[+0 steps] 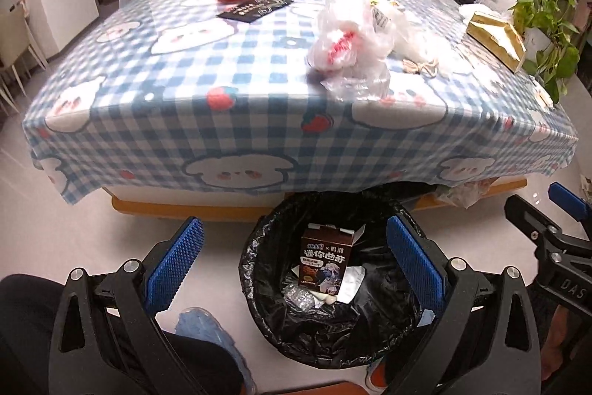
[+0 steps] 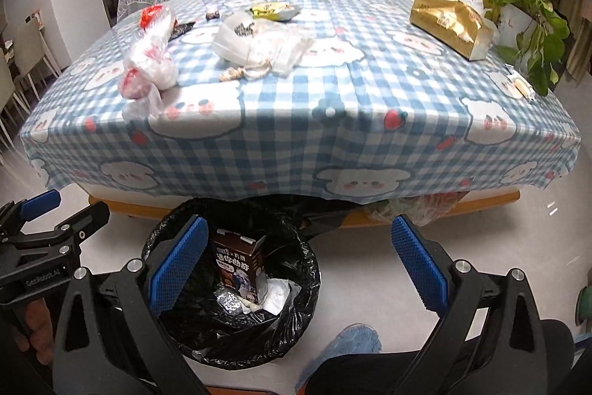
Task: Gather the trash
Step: 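Raise both tools from the bin back over the table, then grasp the black wet-wipe packet with the left tool while the right tool grasps the yellow cracker packet, then lift both packets off the table and carry them over the bin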
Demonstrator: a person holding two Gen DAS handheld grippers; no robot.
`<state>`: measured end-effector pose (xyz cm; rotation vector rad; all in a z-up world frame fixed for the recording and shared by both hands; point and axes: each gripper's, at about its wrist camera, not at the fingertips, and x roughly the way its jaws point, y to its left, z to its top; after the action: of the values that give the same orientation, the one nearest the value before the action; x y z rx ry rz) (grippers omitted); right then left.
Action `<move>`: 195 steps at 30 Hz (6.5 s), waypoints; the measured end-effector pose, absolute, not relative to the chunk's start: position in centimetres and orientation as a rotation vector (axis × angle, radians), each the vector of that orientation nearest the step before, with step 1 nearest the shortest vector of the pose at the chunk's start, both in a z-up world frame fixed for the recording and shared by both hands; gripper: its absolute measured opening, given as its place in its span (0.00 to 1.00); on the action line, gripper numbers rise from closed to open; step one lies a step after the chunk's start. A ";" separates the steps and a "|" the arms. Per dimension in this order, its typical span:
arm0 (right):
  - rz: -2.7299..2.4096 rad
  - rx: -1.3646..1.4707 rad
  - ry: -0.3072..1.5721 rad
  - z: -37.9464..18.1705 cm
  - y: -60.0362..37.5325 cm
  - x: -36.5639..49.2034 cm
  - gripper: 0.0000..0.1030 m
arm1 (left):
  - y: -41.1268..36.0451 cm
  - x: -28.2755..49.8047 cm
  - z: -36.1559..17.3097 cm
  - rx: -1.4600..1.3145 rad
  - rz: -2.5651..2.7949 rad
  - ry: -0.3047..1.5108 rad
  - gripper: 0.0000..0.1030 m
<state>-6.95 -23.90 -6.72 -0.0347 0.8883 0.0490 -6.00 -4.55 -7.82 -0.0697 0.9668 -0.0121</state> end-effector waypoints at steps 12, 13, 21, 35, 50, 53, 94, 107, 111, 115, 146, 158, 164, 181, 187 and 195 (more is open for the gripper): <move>0.045 -0.025 0.822 -3.4 -24.1 -4.4 0.93 | -4.0 -2.9 -5.6 -0.047 -0.012 0.940 0.94; 0.047 -0.018 0.821 -3.2 -24.2 -4.0 0.93 | -3.9 -2.4 -5.4 -0.048 -0.010 0.938 0.94; 0.064 -0.004 0.816 -1.9 -24.7 1.4 0.93 | -2.0 2.8 -3.4 -0.043 0.014 0.915 0.94; 0.097 -0.033 0.838 -1.5 -22.7 13.1 0.93 | 2.3 14.9 -3.0 -0.042 0.052 0.933 0.94; 0.130 -0.030 0.903 -3.0 -20.9 25.2 0.93 | 1.6 23.8 -5.5 0.014 0.002 1.019 0.94; 0.139 -0.014 0.919 -3.5 -20.5 26.8 0.93 | 1.2 24.6 -6.0 0.022 0.005 1.039 0.93; 0.113 -0.047 0.985 -4.2 -19.8 28.8 0.13 | -0.8 24.0 -5.5 0.057 -0.025 1.063 0.42; 0.107 -0.036 0.956 -2.3 -20.1 26.4 0.12 | -0.6 22.7 -4.0 0.029 -0.026 1.044 0.42; 0.106 -0.030 0.947 -1.7 -20.2 25.6 0.12 | -0.6 22.2 -3.3 0.024 -0.022 1.037 0.42; 0.103 -0.026 0.934 -0.9 -20.3 24.7 0.12 | -0.6 21.6 -2.4 0.018 -0.019 1.024 0.42; 0.104 -0.005 0.851 3.8 -21.0 13.6 0.12 | -0.3 11.9 1.0 -0.023 0.015 0.976 0.42; 0.123 -0.007 0.830 3.8 -20.7 9.3 0.12 | -0.7 7.5 1.2 -0.033 0.017 0.954 0.42; 0.132 -0.018 0.825 3.5 -20.4 7.5 0.12 | -0.6 5.9 0.5 -0.059 0.009 0.955 0.42; 0.162 -0.030 0.817 2.6 -19.5 2.3 0.12 | 0.0 0.7 -0.7 -0.094 0.013 0.966 0.42; 0.178 -0.037 0.811 2.1 -19.0 0.2 0.12 | 0.4 -1.8 -1.3 -0.111 0.021 0.959 0.41; 0.188 -0.042 0.826 0.6 -18.6 -2.1 0.12 | 0.3 -3.7 -2.8 -0.108 0.040 0.970 0.41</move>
<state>-2.08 -18.64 0.58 -0.0420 0.8258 0.1880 -3.68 0.26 -2.82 -0.1078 0.9702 0.0397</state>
